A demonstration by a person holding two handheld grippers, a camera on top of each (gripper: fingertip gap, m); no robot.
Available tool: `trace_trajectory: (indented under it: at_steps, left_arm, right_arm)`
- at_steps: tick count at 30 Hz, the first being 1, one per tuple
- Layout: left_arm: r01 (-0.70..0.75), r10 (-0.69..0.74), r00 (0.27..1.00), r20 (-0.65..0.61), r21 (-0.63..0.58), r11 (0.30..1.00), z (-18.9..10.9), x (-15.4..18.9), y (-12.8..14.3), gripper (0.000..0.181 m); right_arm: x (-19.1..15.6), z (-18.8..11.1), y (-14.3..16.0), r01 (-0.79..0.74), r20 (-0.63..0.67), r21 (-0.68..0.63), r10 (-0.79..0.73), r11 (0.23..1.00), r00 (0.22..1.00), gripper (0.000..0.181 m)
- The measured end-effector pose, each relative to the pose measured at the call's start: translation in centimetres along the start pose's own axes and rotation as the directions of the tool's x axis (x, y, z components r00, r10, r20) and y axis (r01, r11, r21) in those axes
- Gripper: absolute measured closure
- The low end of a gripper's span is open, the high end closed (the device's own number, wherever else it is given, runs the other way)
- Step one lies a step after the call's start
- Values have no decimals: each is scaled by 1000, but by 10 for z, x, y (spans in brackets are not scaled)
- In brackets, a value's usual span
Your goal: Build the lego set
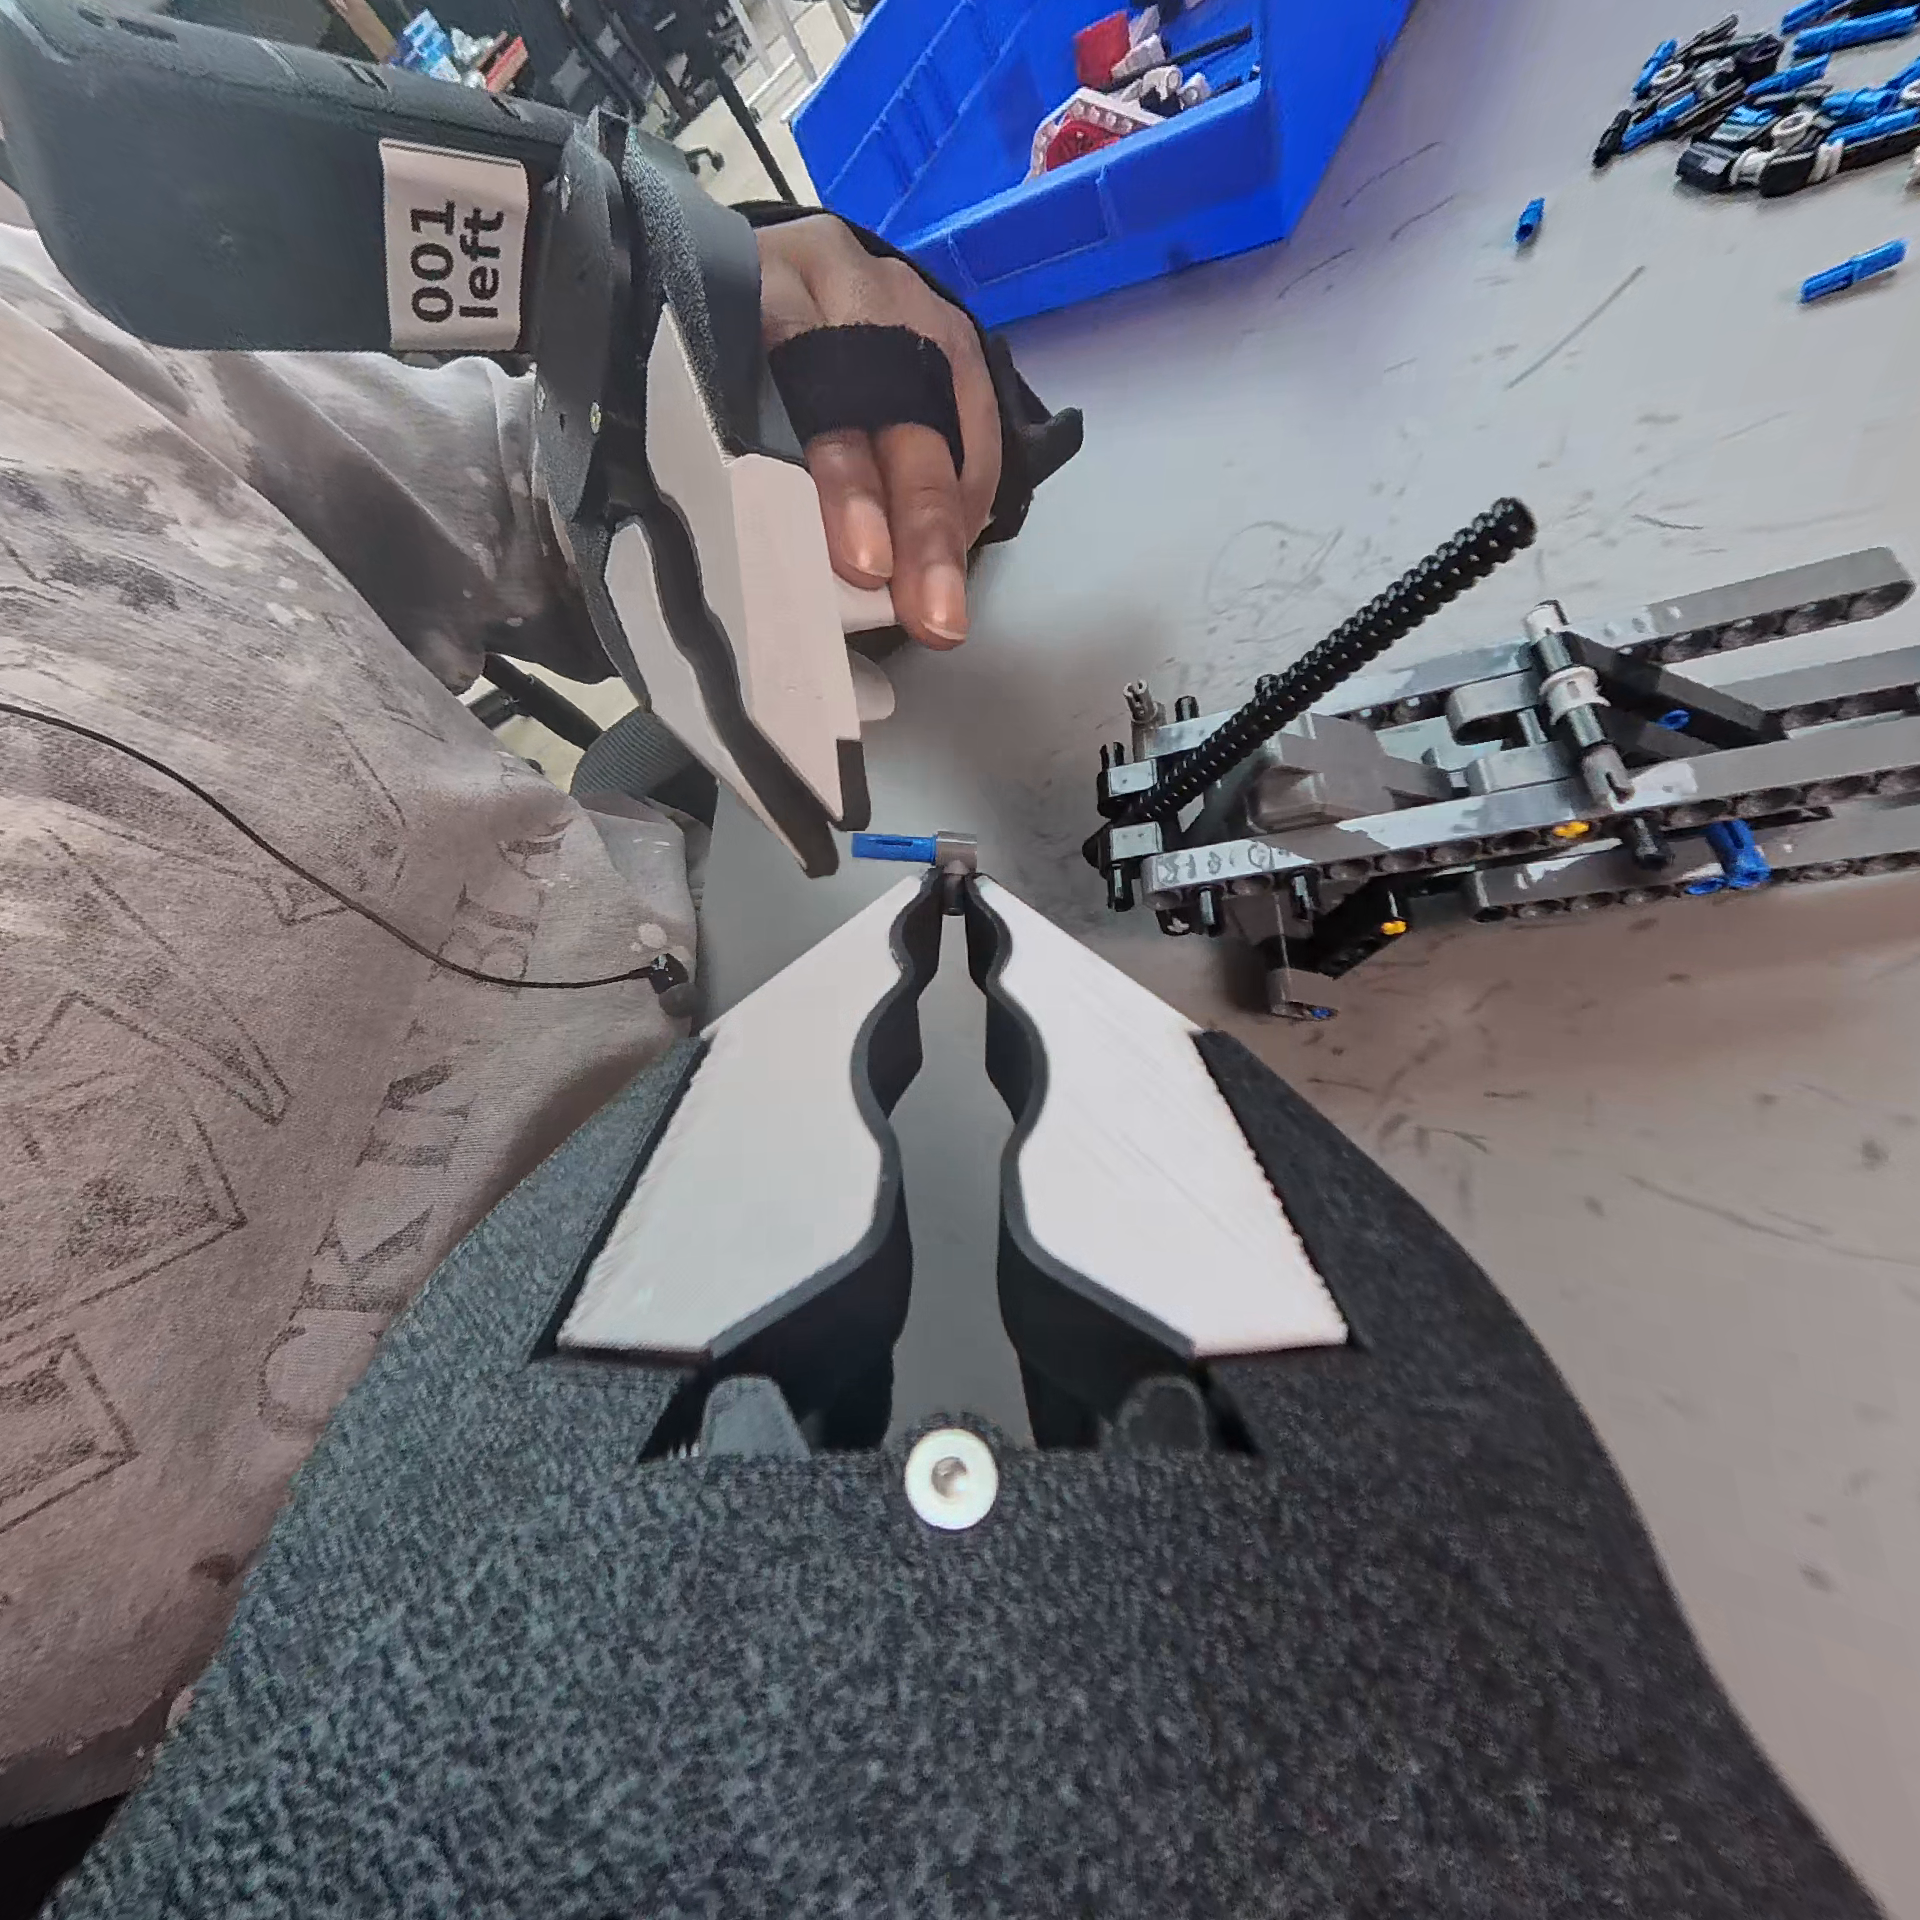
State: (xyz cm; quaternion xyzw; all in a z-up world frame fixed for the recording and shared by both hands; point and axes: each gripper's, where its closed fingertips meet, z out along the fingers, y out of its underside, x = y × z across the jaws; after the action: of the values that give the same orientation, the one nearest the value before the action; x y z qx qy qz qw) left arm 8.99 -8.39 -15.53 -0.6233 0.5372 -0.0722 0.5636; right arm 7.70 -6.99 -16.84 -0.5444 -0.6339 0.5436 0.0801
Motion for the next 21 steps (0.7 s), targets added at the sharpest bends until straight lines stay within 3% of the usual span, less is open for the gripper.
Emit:
trace_trajectory:
  at_steps: [9, 13, 17, 21]
  left_arm:
    - [-12, 12, 1000, -2, -14, 1000, 1, 1, 1, 173]
    - [172, -173, 985, 0, 111, 979, -9, -15, -16, 175]
    - [495, -477, 868, -139, 337, 801, -29, -36, -42, 176]
    - [684, -641, 718, -273, 449, 575, -43, -57, -53, 176]
  right_arm:
    - [-4, 0, -1, -18, 37, 17, 18, 1000, 999, 178]
    - [-18, -13, -23, 77, 100, 176, -96, 981, 990, 177]
    - [-32, -24, -55, 349, -68, 360, -349, 865, 935, 166]
    - [-42, -25, -64, 450, -150, 402, -427, 797, 892, 163]
